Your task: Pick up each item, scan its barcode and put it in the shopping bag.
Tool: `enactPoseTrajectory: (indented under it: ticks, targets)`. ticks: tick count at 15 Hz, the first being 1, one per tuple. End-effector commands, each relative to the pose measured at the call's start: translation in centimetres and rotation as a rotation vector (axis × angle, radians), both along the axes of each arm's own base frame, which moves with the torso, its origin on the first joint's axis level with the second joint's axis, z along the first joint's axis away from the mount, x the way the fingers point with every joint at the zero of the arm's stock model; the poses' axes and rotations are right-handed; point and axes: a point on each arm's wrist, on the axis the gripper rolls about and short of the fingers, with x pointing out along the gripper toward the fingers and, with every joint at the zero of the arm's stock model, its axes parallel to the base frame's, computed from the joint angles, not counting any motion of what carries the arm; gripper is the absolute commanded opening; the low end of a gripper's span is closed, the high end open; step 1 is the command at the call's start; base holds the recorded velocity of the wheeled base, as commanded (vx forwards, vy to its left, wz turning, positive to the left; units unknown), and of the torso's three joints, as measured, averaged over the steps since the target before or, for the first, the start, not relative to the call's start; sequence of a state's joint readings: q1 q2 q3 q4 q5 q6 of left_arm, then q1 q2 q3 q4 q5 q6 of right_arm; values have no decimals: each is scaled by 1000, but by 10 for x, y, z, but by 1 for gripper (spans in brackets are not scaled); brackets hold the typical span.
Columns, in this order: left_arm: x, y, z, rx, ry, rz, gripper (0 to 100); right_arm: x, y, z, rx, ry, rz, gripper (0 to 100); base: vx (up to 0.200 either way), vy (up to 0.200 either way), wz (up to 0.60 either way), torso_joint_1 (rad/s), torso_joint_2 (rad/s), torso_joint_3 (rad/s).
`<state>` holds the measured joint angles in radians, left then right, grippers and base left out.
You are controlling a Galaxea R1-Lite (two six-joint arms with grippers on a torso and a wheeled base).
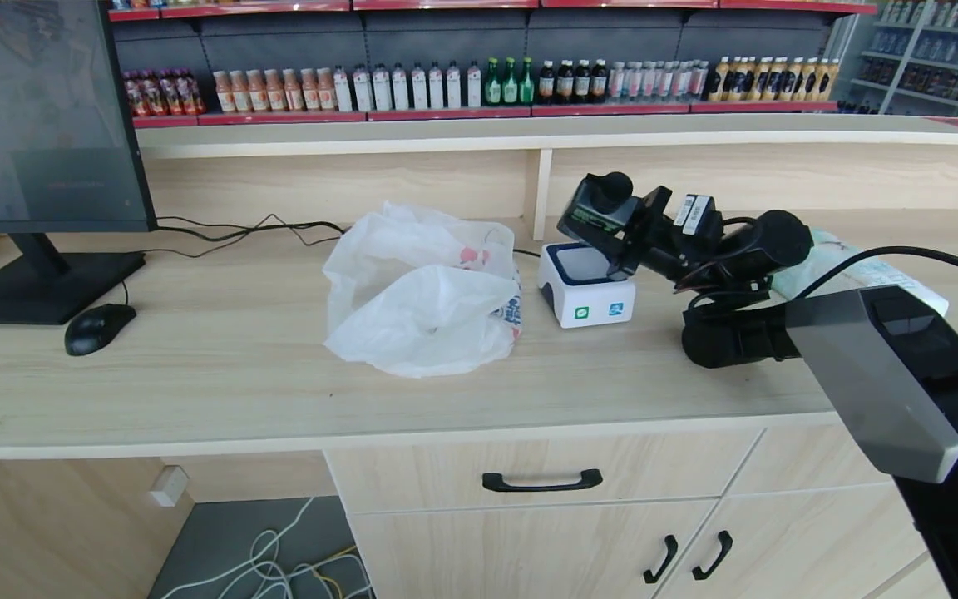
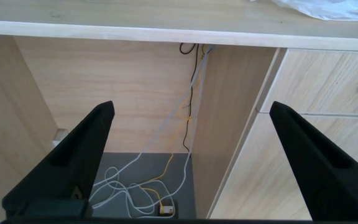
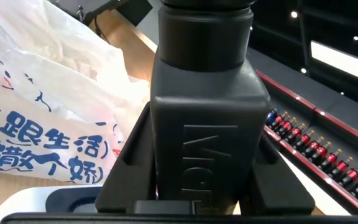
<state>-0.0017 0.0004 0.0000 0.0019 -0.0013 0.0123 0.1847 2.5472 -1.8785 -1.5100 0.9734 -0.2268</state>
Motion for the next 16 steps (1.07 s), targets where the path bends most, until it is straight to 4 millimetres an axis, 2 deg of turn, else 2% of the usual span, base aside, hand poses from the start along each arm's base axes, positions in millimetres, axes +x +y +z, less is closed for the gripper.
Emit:
enactPoseTrajectory:
  ticks: [1,6,8,13,15,16]
  targets:
    - [0,0,0,0,-1,-2,100,6,2,-20,-3,33,4,0,0,0,0,0,0,0]
    - [0,0,0,1,-1,0,100,11,2,-43,-1,57,8,0,0,0,0,0,0,0]
    - [0,0,0,1,-1,0,100,11,2,-45,-1,63,9,0,0,0,0,0,0,0]
    - [0,0,0,3,-1,0,100,11,2,-45,4,77,15,0,0,0,0,0,0,0]
    - [0,0,0,3,-1,0,100,9,3,-35,30,86,21,0,0,0,0,0,0,0]
    - [0,0,0,1,-1,0,100,3,11,-21,91,116,28,0,0,0,0,0,0,0]
